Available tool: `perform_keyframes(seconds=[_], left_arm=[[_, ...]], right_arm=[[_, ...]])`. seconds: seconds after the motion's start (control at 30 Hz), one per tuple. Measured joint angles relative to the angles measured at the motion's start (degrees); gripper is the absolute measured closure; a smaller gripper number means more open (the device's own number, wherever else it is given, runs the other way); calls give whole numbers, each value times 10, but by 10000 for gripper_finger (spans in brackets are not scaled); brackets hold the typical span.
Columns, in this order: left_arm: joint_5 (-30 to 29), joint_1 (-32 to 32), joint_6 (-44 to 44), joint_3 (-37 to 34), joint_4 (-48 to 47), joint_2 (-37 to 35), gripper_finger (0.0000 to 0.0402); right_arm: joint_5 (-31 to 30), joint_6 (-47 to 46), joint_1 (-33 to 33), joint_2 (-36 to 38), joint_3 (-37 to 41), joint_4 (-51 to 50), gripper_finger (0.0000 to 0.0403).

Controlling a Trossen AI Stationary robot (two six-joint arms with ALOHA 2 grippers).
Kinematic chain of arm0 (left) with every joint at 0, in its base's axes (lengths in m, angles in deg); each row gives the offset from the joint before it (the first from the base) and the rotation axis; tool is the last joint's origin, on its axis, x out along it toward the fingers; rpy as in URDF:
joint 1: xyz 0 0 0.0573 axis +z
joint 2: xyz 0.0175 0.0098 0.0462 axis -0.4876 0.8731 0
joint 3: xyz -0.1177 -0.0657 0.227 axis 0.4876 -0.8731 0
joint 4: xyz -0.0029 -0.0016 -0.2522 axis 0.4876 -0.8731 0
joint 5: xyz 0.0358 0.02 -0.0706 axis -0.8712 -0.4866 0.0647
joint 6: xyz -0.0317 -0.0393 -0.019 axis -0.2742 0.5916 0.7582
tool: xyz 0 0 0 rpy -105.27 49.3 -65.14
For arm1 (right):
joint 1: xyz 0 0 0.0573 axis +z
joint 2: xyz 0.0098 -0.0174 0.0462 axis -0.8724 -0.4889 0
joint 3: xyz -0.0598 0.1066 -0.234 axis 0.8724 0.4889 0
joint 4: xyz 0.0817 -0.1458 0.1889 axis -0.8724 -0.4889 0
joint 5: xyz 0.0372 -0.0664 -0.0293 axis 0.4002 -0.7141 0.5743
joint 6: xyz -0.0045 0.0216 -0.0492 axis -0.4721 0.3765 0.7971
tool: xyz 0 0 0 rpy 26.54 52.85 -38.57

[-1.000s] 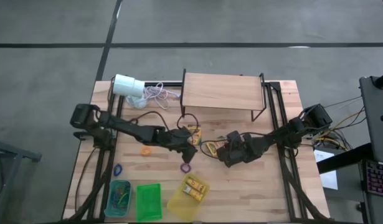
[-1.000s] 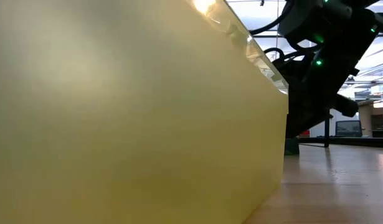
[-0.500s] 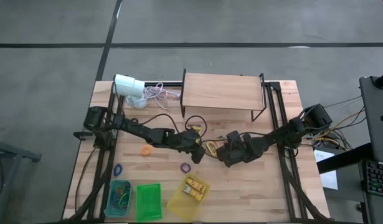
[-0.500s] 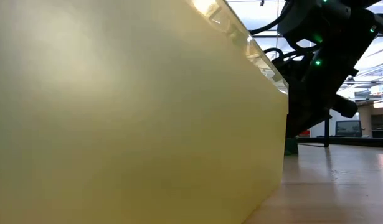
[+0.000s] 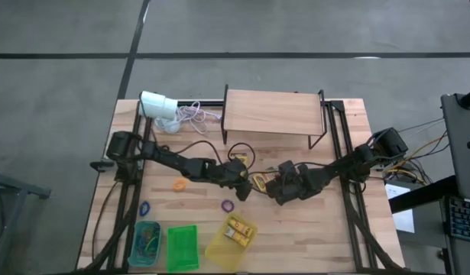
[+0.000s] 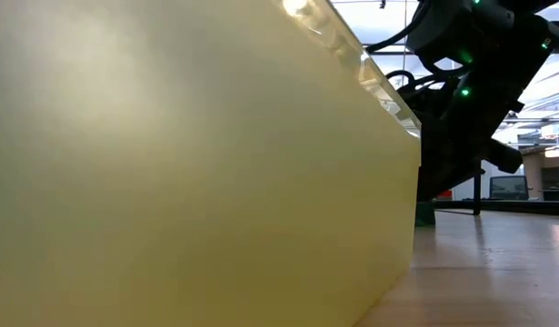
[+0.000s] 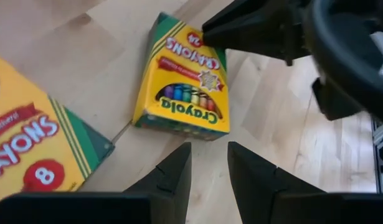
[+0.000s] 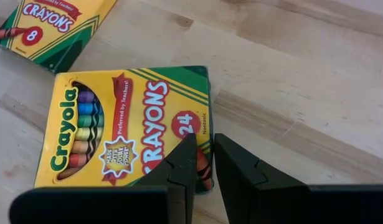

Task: Pick & Place Office Desk Supplies
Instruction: Put the crayon box into the yellow bin

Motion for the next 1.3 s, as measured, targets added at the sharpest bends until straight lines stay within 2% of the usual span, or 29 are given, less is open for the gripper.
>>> perform_keyframes(seconds=[0.17,0.47,1.3], left_arm=[[0,0,36,0,10,14,293],[0,2,15,0,30,10,293],[0,2,21,0,24,10,293]], right_arm=[[1,-5,0,0,1,0,351],[1,-5,0,0,3,0,351],[-6,-3,0,-1,5,-2,351]])
